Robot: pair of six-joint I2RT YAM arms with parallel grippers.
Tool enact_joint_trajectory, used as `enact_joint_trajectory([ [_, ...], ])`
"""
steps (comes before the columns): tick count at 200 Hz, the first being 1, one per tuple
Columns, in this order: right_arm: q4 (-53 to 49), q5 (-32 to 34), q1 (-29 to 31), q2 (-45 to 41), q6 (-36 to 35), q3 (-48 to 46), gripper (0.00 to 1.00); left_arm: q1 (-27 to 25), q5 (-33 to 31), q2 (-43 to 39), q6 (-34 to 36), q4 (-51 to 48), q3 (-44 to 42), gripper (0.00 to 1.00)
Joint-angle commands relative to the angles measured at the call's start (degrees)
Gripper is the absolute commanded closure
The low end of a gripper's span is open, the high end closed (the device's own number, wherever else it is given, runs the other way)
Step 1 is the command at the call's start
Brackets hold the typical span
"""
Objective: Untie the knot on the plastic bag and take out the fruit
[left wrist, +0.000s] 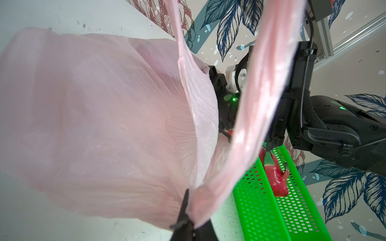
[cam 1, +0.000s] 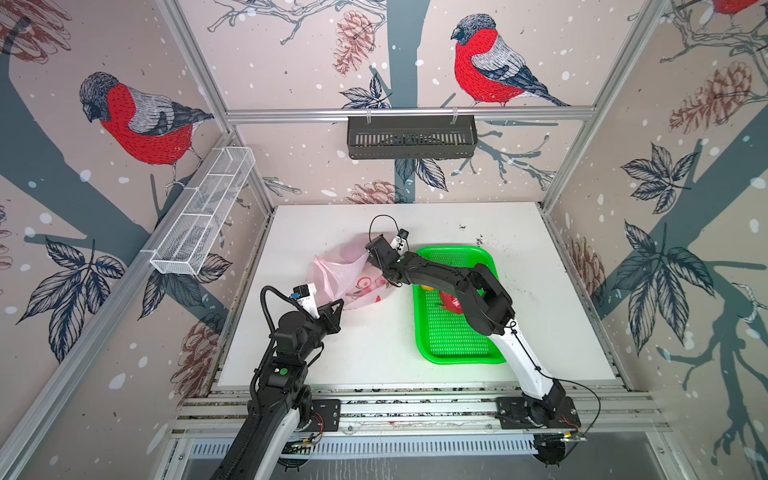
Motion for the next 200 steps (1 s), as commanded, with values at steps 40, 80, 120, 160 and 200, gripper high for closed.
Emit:
enact_joint_trajectory([
  [40,0.53,-0.33,-0.2,0.01,-1.14,-0.53,0.19,0.01,-0.8,-0.41,0.34,1.22,0.54,1.0],
  [80,1.14,0.09,-0.02,-1.12,-1.84,-1.58,0.25,0.01,-1.05,-0.59,0.43,1.13,0.51,1.0],
  [120,1.32,0.94,0.29,-2.16,-2.35,-2.47,0.3,0.01,-0.96,-0.76,0.44,1.05,0.55,1.0],
  [160,1.41,1.44,0.56,-2.55,-2.9,-2.51,0.35,0.01,-1.02,-1.11,0.47,0.87,0.51,1.0],
  [200,1.28,1.31,1.11,-3.06,-3.75,-2.32,0.38,0.01,-1.02,-1.11,0.38,1.13,0.47,1.0],
])
